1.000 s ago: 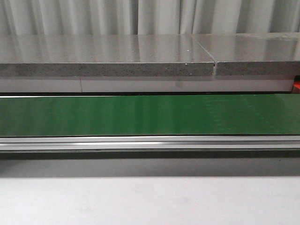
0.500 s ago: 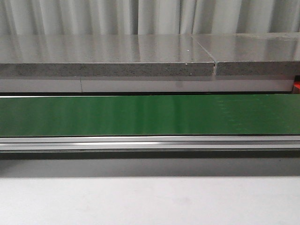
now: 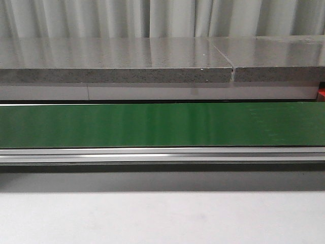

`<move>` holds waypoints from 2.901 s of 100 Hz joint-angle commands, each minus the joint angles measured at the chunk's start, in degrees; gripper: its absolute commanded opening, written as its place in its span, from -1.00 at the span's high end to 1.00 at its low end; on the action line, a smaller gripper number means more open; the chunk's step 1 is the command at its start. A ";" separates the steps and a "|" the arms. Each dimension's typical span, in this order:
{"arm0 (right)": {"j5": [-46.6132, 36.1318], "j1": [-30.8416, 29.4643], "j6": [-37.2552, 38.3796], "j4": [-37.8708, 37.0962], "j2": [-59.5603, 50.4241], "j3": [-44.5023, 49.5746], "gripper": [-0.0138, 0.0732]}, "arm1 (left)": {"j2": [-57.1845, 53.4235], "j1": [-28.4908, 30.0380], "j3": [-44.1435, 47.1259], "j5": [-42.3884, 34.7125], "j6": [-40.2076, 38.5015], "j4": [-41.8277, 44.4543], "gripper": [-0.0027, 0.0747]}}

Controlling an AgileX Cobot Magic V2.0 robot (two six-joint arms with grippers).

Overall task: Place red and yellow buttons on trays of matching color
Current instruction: 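Move the left gripper over the remaining red and yellow buttons, then grasp the red button with the left gripper and set it on the belt, then lower the left gripper onto the yellow button and grasp it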

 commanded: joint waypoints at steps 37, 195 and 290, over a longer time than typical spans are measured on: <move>-4.14 0.07 -0.29 -0.25 0.51 -1.49 0.84 | -6.54 -0.48 -1.76 -1.19 1.66 -0.64 0.45; -4.14 0.07 -0.29 -0.25 0.51 -1.49 0.84 | -15.39 -16.73 0.03 7.35 7.08 -4.66 -0.18; -4.14 0.07 -0.29 -0.25 0.51 -1.49 0.84 | -15.39 -6.53 -13.00 8.87 4.05 -5.95 -0.34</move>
